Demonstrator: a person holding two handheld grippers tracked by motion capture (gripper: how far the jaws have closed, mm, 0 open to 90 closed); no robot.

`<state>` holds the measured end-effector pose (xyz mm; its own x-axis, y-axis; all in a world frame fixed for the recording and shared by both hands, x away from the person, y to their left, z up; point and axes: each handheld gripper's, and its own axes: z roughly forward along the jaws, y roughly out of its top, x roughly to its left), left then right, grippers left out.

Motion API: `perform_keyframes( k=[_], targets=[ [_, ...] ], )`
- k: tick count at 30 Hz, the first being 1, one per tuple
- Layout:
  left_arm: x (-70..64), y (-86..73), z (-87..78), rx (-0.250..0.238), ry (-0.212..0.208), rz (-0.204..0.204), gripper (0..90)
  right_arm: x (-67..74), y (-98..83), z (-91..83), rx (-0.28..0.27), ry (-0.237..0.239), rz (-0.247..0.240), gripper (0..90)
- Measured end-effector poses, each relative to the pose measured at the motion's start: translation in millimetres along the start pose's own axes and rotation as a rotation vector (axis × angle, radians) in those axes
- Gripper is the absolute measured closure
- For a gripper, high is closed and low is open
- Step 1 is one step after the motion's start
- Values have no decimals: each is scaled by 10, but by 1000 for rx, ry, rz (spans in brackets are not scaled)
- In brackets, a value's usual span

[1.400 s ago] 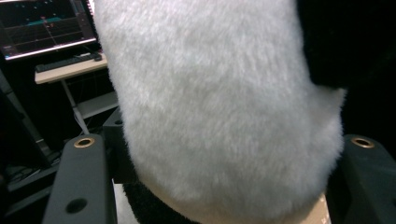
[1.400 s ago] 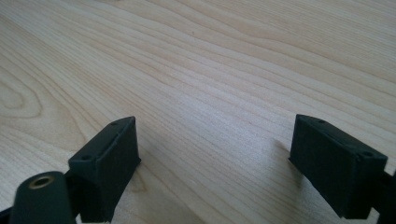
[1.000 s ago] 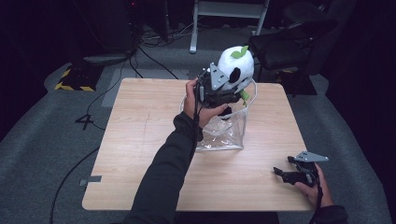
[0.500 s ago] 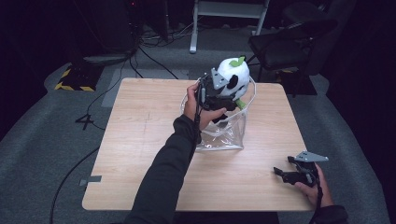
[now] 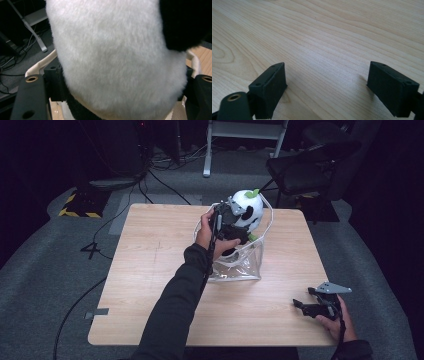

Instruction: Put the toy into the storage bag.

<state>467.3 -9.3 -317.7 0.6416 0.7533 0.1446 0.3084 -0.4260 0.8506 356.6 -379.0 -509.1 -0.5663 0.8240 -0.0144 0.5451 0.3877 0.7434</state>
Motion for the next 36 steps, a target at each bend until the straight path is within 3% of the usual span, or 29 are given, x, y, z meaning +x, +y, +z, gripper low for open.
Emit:
perform_keyframes(
  k=[18,21,25,30,32,36],
  targets=[
    [-5,-48,110,103,-4,-7,197,0,0,0,0,0,0,154],
    [3,-51,143,147,-1,-16,186,0,0,0,0,0,0,154],
    [9,-54,154,154,-6,-23,175,-1,0,0,0,0,0,154],
    [10,-38,146,126,5,-36,187,-1,0,0,0,0,0,154],
    [-6,-28,147,113,10,-23,196,-1,0,0,0,0,-1,154],
    [-40,-12,208,138,12,-11,202,-1,0,0,0,0,0,154]
  ],
)
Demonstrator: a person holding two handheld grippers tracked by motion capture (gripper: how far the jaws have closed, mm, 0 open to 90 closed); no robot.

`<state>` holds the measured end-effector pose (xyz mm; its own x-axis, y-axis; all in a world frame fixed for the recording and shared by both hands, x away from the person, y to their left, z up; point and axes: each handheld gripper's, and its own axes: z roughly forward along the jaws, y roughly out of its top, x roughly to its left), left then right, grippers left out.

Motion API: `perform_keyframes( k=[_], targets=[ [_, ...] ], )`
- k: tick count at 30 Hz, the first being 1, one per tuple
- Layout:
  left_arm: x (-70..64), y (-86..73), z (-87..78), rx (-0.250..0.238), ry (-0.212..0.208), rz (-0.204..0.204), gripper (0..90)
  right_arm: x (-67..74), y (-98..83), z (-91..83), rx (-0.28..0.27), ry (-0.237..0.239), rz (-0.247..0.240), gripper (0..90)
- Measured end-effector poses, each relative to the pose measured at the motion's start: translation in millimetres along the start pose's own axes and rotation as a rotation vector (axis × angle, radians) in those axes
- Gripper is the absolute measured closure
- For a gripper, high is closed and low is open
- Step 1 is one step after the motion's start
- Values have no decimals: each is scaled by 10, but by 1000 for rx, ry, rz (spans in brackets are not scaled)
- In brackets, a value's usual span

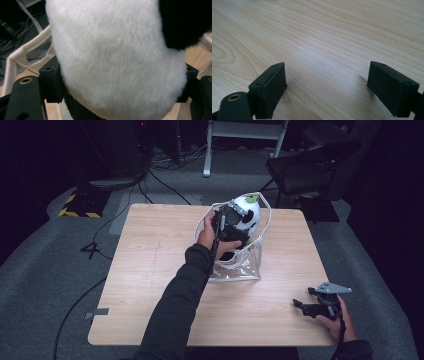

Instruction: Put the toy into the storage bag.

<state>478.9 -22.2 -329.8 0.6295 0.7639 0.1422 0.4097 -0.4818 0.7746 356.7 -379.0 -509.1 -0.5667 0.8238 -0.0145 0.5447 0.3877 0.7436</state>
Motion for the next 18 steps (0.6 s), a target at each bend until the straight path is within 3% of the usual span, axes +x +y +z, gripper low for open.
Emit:
perform_keyframes(
  k=[5,8,18],
  targets=[
    [1,43,58,42,19,-23,156,0,0,0,0,0,1,155],
    [3,52,58,57,27,-15,151,-1,0,-1,-1,1,1,155],
    [49,59,81,124,54,-41,147,0,0,0,0,0,0,154]
  ],
)
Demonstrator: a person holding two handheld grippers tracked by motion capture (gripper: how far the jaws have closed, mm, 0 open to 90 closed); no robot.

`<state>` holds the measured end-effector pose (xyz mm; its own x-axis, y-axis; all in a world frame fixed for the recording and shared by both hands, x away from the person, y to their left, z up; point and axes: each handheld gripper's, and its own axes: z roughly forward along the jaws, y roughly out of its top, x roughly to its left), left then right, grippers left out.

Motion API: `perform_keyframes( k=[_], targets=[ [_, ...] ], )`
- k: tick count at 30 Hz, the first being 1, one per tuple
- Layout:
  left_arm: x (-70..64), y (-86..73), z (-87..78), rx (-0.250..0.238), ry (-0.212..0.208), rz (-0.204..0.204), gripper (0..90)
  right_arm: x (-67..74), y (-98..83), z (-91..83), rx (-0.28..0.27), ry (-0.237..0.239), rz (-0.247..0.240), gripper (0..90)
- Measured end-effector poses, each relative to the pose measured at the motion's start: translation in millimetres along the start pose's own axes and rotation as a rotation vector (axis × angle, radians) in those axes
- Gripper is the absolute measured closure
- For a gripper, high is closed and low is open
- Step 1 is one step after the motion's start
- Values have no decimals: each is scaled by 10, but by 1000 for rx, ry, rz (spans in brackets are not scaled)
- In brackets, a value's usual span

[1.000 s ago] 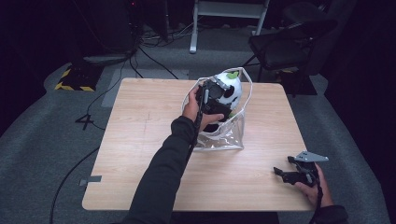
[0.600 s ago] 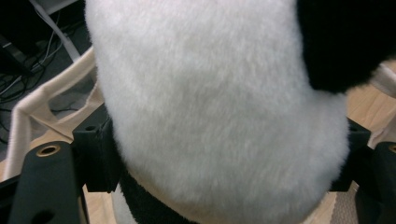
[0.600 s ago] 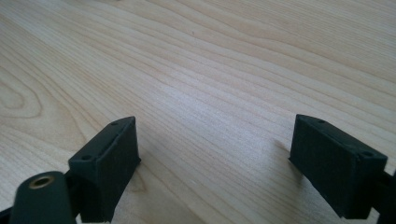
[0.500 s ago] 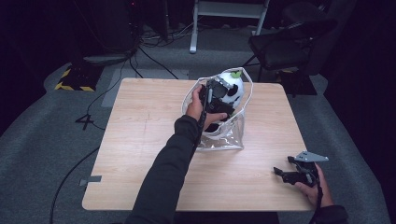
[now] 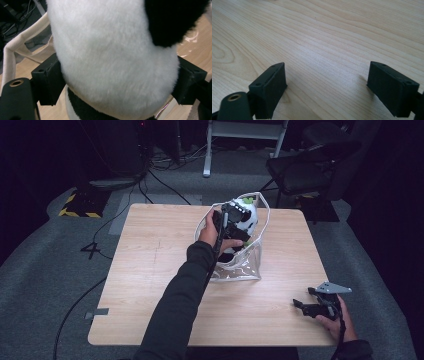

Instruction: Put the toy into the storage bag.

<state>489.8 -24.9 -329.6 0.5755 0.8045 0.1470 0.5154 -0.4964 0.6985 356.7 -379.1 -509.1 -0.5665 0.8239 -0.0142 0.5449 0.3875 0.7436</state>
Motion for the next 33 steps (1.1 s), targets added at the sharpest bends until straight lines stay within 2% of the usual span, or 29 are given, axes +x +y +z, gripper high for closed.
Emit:
perform_keyframes(
  k=[2,4,6,8,10,11,12,14,17,20,25,26,27,28,33],
  targets=[
    [5,3,3,4,20,-6,147,1,0,0,0,0,0,154],
    [2,6,-2,6,19,-1,147,0,0,0,0,0,0,154],
    [-15,17,-7,13,40,3,147,0,0,0,0,0,1,155],
    [-19,20,-9,14,44,4,148,0,0,0,0,0,1,155],
    [-38,29,-16,18,57,19,151,0,0,0,0,1,1,155],
    [-69,37,-29,19,83,36,155,0,0,0,0,-1,1,155],
    [-69,37,-29,19,83,36,158,0,0,0,0,-1,1,155],
    [-113,45,-62,10,91,66,159,0,0,0,0,0,1,155],
    [-158,51,-94,7,72,89,159,1,0,-1,1,0,1,154],
    [-165,49,-88,14,63,95,160,1,0,0,1,-1,0,154],
    [-149,33,-62,17,53,89,160,1,0,-1,1,-1,0,154],
    [-125,25,-69,9,24,77,160,1,0,-1,1,0,2,155],
    [-125,25,-69,9,24,77,160,1,0,-1,1,0,2,155],
    [-105,17,-74,2,5,69,160,1,0,-1,0,0,1,155],
    [-40,-18,-110,-15,-17,60,159,0,0,-1,0,0,1,155]
  ],
)
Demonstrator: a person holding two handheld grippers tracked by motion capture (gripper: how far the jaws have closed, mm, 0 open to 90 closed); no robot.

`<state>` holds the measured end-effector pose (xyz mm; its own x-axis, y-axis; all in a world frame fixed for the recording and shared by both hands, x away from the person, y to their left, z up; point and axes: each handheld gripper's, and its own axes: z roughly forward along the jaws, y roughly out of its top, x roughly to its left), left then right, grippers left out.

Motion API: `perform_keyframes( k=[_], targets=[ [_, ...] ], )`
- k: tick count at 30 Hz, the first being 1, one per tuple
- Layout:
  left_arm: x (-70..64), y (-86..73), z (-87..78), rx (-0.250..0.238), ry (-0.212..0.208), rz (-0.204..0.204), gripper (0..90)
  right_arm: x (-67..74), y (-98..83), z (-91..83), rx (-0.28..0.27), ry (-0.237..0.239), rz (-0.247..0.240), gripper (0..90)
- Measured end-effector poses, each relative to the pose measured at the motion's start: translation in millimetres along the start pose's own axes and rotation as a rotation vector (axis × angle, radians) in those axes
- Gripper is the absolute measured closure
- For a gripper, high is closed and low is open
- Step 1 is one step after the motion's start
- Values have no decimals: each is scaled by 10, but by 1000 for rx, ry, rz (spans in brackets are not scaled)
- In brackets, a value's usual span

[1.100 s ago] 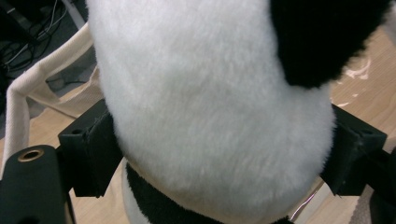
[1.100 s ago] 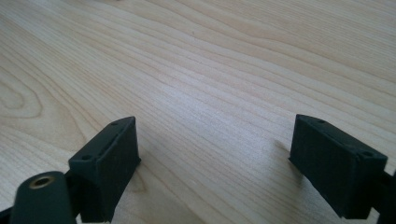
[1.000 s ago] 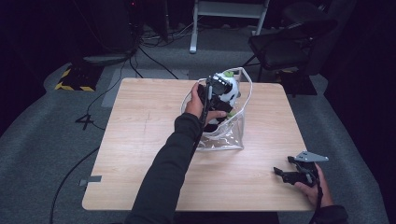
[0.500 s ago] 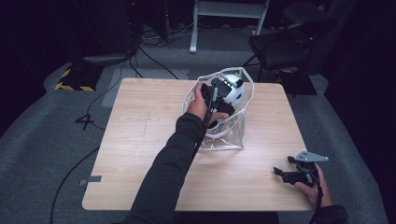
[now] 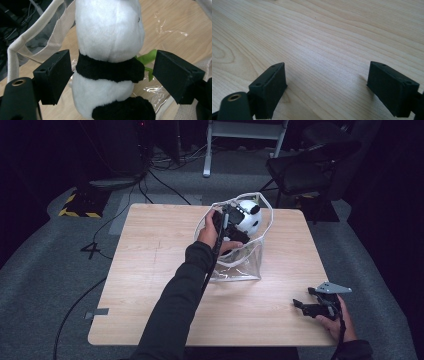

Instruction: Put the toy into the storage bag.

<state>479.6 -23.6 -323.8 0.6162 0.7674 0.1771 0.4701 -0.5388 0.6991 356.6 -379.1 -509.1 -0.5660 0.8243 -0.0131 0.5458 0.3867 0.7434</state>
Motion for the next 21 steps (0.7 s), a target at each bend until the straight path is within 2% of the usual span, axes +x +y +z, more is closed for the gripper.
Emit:
perform_keyframes(
  k=[15,17,21],
  targets=[
    [136,-74,-139,-43,-8,5,161,1,0,0,0,0,0,155],
    [150,-84,-170,-47,15,2,161,1,0,1,0,-1,-1,154],
    [178,-103,-204,-48,22,4,161,2,0,0,0,-1,0,154]
  ],
)
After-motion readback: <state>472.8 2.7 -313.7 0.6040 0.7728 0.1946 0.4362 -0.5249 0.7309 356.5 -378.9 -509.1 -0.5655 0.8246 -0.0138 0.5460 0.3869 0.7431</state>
